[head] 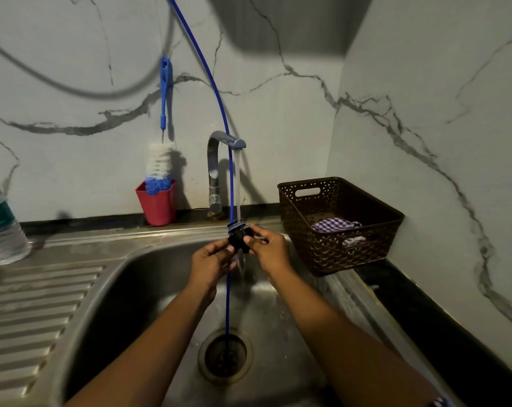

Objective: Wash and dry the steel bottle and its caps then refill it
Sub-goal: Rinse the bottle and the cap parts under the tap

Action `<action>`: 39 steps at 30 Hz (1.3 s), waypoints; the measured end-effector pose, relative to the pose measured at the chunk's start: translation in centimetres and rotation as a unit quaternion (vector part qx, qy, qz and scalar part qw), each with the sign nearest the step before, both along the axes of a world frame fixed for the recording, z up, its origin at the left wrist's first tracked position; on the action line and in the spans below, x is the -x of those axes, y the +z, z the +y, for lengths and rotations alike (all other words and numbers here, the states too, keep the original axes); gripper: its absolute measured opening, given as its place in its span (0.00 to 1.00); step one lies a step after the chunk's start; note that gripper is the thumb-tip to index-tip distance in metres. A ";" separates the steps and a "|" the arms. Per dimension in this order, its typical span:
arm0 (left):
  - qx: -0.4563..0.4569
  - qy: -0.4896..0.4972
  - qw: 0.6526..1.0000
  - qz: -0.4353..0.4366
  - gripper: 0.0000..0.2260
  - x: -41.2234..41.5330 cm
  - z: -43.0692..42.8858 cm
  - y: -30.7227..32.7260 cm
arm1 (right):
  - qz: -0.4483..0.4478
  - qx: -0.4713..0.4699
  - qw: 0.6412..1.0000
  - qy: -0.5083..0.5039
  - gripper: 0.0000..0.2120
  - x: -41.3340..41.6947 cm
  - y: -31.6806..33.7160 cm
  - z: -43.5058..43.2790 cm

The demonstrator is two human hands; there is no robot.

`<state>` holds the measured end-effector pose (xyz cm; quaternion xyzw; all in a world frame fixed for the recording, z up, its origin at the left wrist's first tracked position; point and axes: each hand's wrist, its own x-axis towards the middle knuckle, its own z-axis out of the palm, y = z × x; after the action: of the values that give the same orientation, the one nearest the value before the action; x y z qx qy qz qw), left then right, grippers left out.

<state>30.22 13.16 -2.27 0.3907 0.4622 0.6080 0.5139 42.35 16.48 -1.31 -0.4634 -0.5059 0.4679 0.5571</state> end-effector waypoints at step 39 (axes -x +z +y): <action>0.076 -0.026 0.997 -0.014 0.13 0.1 -0.8 1.2 | -0.022 0.010 0.994 0.102 0.22 -1.0 0.8 -0.7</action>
<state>30.12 12.35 -1.06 0.3538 0.4894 0.5632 0.5640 43.39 15.81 -0.48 -0.4252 -0.5580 0.5170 0.4905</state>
